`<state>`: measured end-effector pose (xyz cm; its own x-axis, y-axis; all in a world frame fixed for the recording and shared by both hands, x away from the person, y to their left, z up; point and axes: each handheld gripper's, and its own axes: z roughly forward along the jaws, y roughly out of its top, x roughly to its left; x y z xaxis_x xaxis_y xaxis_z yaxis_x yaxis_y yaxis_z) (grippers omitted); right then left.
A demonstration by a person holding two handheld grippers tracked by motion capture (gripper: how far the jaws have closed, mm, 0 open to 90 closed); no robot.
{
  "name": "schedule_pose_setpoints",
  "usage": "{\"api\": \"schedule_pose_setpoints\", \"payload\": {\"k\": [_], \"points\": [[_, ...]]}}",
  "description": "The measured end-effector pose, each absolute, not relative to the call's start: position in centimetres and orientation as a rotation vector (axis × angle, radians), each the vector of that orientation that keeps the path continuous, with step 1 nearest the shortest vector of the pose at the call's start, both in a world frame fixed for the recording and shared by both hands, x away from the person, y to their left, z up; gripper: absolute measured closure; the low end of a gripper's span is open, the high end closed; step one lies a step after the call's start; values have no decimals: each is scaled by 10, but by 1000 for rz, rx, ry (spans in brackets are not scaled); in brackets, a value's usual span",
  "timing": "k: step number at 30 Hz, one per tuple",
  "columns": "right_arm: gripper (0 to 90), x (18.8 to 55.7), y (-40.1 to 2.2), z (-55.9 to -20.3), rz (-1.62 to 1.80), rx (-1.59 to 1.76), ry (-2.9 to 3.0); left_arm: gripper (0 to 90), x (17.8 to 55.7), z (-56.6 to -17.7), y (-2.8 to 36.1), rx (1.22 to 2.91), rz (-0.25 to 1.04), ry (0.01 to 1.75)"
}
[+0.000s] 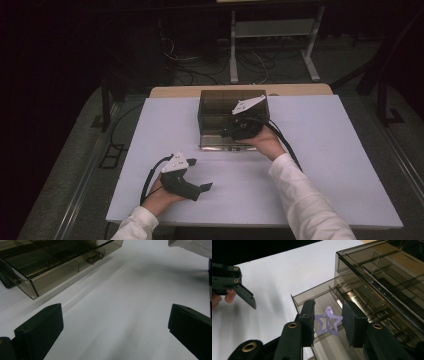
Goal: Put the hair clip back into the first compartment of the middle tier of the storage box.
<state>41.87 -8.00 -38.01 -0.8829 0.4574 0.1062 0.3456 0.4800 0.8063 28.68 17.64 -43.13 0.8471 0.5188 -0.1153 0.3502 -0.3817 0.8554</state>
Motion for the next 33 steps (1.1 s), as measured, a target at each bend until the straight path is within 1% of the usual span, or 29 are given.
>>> {"api": "schedule_pose_setpoints", "payload": {"k": [19, 33], "points": [[628, 427, -45, -391, 1290, 689, 2656, 0, 287, -431, 176, 2002, 205, 636], [625, 432, -36, -403, 1206, 710, 2691, 0, 286, -431, 175, 2002, 202, 637]]}}
